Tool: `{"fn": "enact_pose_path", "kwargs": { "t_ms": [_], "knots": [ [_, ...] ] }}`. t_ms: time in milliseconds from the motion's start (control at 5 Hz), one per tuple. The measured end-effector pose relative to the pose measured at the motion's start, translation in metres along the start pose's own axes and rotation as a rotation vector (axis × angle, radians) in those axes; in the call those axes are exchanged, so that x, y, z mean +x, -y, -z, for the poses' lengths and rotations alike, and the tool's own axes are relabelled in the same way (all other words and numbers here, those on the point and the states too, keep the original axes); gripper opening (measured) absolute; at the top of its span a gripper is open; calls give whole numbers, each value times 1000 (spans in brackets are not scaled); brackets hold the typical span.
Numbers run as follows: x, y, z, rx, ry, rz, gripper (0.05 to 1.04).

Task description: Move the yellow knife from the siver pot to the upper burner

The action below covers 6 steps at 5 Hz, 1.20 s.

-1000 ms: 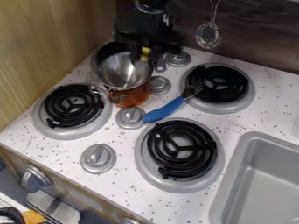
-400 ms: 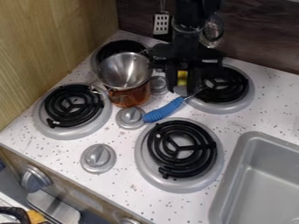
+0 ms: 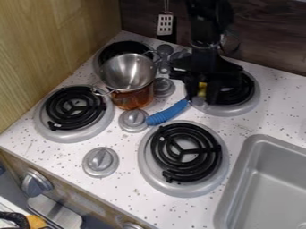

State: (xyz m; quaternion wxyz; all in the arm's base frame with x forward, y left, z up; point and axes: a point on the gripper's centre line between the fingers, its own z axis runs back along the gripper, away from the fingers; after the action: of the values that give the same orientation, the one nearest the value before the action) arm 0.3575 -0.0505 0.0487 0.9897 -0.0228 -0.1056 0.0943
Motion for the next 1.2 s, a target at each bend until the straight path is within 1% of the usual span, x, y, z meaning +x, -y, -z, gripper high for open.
{"fn": "enact_pose_path", "kwargs": {
  "t_ms": [200,400,600,800,1000,1200],
  "knots": [
    [15,5,7,17,50,55,326],
    [20,15,8,3,97,54,326],
    [24,16,15,-4,126,52,326],
    [27,17,25,0,125,96,326],
    [26,18,29,-6,126,109,326],
    [34,19,31,-1,150,131,326]
  ]
}}
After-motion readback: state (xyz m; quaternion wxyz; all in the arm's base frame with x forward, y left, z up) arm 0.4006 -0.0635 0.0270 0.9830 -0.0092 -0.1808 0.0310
